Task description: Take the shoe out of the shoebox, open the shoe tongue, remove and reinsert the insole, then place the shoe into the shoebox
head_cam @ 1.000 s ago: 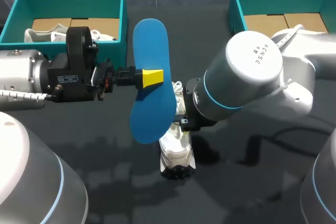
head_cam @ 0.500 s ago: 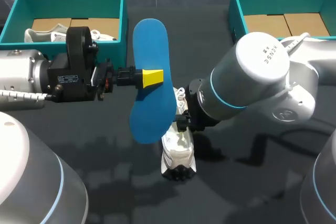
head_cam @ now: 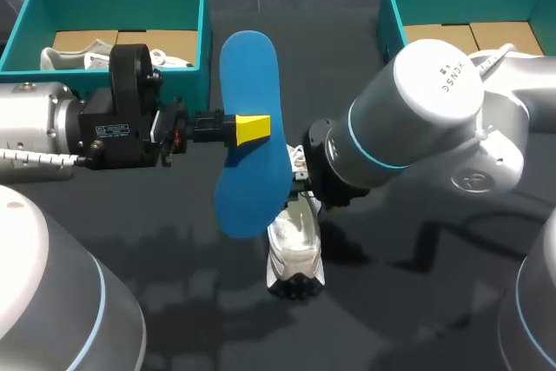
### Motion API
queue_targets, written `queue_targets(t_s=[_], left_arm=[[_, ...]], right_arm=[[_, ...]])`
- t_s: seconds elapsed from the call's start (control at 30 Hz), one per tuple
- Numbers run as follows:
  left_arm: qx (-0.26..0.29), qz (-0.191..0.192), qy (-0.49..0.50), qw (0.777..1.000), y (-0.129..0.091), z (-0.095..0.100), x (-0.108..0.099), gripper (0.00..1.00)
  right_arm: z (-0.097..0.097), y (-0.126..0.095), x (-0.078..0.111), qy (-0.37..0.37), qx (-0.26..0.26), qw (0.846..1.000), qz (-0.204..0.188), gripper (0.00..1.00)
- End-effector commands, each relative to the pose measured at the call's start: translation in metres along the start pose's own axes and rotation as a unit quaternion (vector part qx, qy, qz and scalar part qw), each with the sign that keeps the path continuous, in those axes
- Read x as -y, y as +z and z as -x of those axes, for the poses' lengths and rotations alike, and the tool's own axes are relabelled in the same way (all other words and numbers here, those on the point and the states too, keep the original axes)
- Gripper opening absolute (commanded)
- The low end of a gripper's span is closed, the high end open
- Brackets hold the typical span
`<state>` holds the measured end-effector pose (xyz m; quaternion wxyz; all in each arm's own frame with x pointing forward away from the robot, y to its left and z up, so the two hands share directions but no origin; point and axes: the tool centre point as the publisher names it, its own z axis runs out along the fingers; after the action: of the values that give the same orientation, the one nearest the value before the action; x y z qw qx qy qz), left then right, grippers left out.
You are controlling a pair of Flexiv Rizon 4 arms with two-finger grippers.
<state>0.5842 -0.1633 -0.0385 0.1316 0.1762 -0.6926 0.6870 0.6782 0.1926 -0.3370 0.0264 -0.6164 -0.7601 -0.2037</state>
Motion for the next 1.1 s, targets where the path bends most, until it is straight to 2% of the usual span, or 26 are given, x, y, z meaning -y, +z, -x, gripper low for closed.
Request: queue_targets(t_s=[0.03,0.5,0.67,0.8,1.1], left_arm=[[0.0,-0.001,0.0,1.0,0.003,0.0,0.0,0.0],[0.0,-0.001,0.0,1.0,0.003,0.0,0.0,0.0],[0.0,-0.001,0.0,1.0,0.003,0.0,0.0,0.0],[0.0,-0.001,0.0,1.0,0.003,0.0,0.0,0.0],[0.0,-0.001,0.0,1.0,0.003,0.0,0.0,0.0]], right_arm=[[0.011,-0.009,0.001,-0.004,-0.017,1.0,-0.006,1.0],[0.011,-0.009,0.001,-0.004,-0.017,1.0,-0.006,1.0],[0.012,-0.037,-0.001,-0.003,-0.042,0.999,0.004,1.0],[0.007,-0.059,-0.004,0.006,-0.091,0.996,0.021,1.0],[0.007,-0.059,-0.004,0.006,-0.091,0.996,0.021,1.0]])
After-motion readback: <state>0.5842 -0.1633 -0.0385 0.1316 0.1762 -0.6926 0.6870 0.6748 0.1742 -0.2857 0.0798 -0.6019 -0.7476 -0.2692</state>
